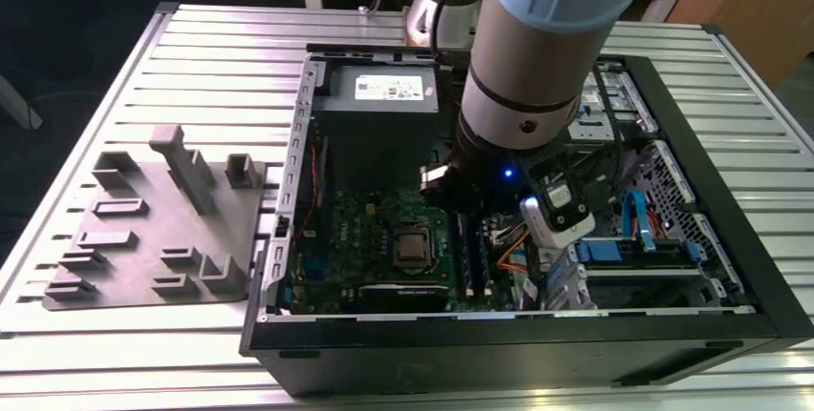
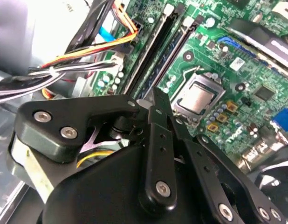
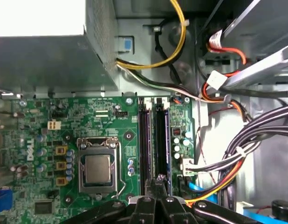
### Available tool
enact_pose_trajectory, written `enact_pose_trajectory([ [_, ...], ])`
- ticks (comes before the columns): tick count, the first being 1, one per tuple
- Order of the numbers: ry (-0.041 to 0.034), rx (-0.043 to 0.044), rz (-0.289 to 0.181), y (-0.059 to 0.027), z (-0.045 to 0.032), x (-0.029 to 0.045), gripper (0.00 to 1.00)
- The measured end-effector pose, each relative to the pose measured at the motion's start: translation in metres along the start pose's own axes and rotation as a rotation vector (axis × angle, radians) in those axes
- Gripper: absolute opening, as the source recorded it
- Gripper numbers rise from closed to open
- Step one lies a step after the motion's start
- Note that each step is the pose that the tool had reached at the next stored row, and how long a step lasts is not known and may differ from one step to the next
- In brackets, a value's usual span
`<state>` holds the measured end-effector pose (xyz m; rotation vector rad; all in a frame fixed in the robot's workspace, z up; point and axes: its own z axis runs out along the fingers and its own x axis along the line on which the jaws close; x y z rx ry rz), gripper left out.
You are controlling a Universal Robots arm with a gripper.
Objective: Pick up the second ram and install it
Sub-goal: 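Press down the second ram until it locks into place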
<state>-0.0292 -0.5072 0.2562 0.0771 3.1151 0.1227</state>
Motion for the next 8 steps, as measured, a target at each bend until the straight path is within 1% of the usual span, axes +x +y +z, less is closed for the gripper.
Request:
enact_pose_trajectory([
  [8, 0.0, -0.0002, 0.0, 0.0003, 0.0001, 0.0001, 0.07],
])
